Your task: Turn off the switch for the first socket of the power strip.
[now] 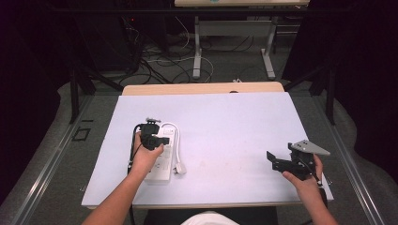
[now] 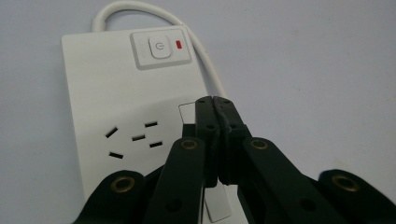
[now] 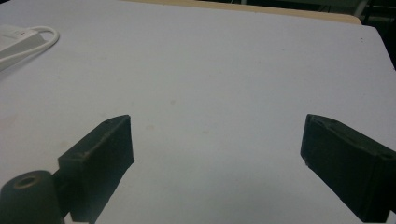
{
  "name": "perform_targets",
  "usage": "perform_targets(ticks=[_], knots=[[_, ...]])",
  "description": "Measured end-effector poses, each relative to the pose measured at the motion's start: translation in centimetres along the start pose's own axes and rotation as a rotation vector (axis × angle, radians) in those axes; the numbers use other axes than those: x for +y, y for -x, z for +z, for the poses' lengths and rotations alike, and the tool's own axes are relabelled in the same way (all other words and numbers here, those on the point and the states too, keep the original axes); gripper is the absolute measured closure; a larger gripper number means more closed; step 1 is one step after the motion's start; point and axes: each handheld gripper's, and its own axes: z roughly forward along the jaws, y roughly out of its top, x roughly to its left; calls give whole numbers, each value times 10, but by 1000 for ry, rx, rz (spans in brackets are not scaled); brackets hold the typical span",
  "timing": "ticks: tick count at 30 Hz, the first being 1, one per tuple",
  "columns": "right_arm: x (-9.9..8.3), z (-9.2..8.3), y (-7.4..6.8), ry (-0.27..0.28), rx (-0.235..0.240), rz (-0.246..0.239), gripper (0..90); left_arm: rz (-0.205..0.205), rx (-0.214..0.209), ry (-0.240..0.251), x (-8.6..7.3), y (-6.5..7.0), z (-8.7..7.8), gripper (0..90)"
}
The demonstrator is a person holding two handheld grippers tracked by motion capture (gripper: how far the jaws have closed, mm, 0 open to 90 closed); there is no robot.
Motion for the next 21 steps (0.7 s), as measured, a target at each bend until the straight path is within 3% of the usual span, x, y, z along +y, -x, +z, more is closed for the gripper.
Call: perform_targets(ticks=[21], knots=[[0,1,0,-1,-3,-2,89,-13,20,-28,-1,-2,9,895]])
